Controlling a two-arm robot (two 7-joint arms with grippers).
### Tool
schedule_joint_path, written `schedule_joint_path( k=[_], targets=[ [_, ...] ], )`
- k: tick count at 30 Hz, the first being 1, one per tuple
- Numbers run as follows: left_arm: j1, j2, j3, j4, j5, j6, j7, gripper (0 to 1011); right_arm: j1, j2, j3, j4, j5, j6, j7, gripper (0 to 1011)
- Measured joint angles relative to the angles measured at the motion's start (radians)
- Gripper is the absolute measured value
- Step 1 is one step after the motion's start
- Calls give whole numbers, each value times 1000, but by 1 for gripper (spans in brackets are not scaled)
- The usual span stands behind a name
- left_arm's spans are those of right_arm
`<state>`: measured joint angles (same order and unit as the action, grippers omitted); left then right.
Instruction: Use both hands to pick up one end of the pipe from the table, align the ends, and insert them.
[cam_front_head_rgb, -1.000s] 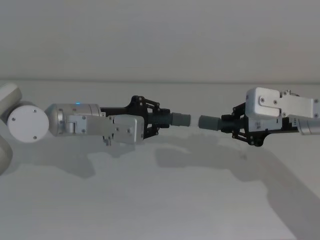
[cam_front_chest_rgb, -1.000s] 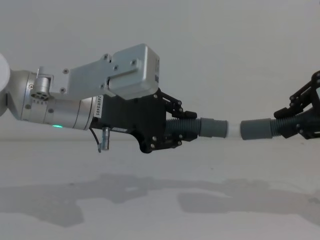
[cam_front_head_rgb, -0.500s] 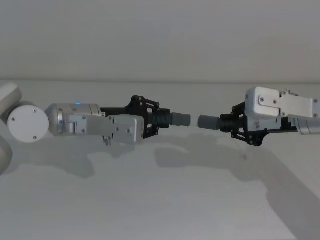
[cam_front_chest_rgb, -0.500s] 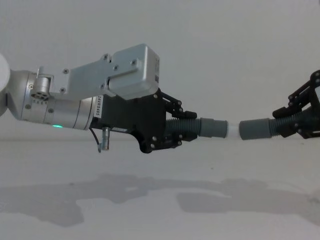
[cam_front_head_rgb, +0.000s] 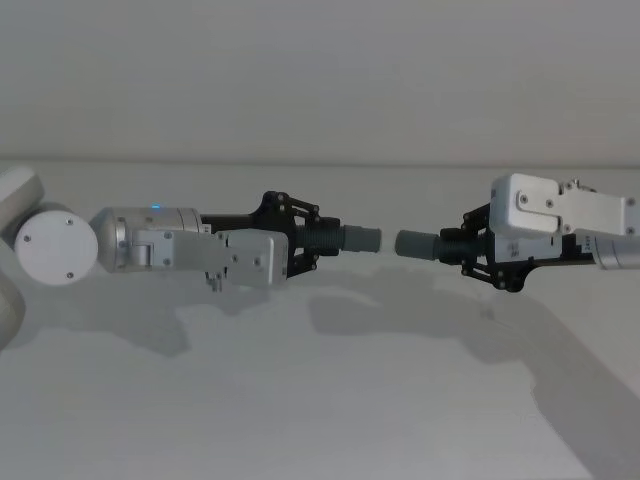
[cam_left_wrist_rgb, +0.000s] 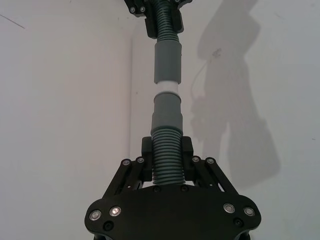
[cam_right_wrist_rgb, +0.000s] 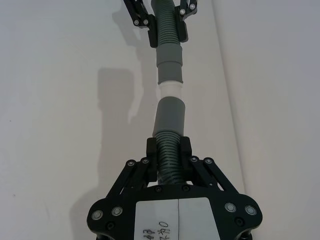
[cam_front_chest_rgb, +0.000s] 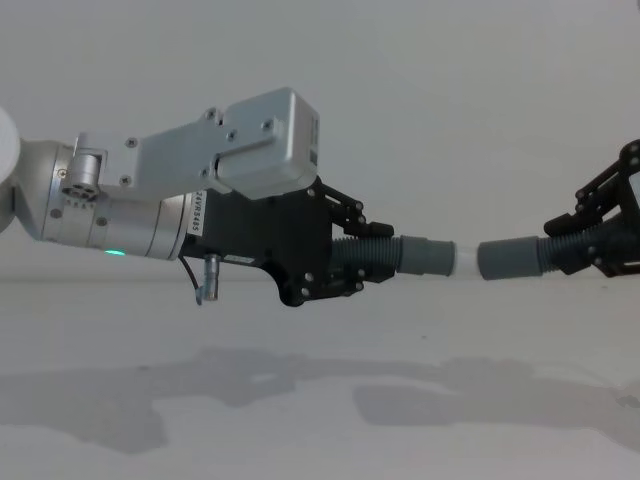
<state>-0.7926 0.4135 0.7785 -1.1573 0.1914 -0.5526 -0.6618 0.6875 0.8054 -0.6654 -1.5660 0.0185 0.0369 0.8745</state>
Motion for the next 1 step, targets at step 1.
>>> schedule_joint_path(
  k=[1],
  targets=[
    [0, 0, 0, 0, 0, 0, 0, 323, 0, 0, 0, 0, 0, 0, 0, 256]
  ],
)
